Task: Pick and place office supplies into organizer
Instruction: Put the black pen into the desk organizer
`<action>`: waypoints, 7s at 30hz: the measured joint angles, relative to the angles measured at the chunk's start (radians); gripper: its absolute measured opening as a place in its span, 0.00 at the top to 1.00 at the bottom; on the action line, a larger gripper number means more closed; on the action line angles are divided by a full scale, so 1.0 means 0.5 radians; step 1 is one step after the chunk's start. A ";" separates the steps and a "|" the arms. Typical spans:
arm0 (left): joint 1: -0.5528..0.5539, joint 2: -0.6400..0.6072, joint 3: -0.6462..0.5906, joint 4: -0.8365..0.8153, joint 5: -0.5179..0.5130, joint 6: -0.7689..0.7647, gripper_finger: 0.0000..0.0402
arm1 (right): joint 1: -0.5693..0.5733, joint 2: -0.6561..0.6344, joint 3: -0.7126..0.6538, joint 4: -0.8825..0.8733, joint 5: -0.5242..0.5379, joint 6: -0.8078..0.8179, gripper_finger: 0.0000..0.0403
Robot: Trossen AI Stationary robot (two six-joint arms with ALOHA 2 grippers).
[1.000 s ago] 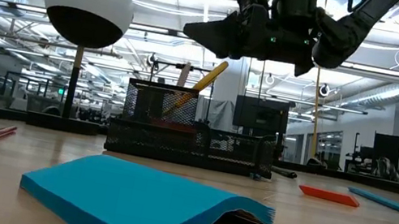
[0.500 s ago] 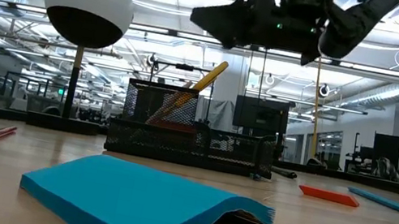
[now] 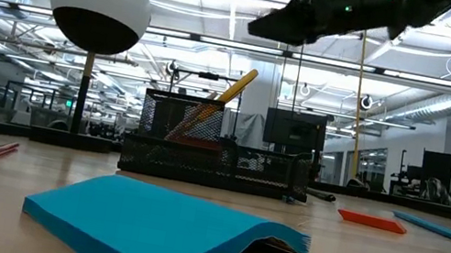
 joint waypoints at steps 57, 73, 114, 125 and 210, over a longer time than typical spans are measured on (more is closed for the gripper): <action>0.000 0.001 0.000 0.017 -0.241 0.166 0.70 | -0.115 0.083 0.472 -2.186 1.221 1.430 0.69; 0.000 0.001 0.001 0.015 -0.240 0.161 0.70 | -0.159 0.258 0.984 -2.627 0.483 1.556 0.69; 0.000 0.001 0.001 0.016 -0.240 0.160 0.70 | -0.281 0.770 0.616 -2.505 0.363 2.412 0.69; 0.000 0.001 0.001 0.016 -0.240 0.160 0.70 | -0.280 0.774 0.418 -2.127 0.262 2.417 0.69; 0.016 0.001 0.001 0.014 -0.189 0.160 0.70 | -0.358 0.296 0.397 -1.485 0.268 1.250 0.96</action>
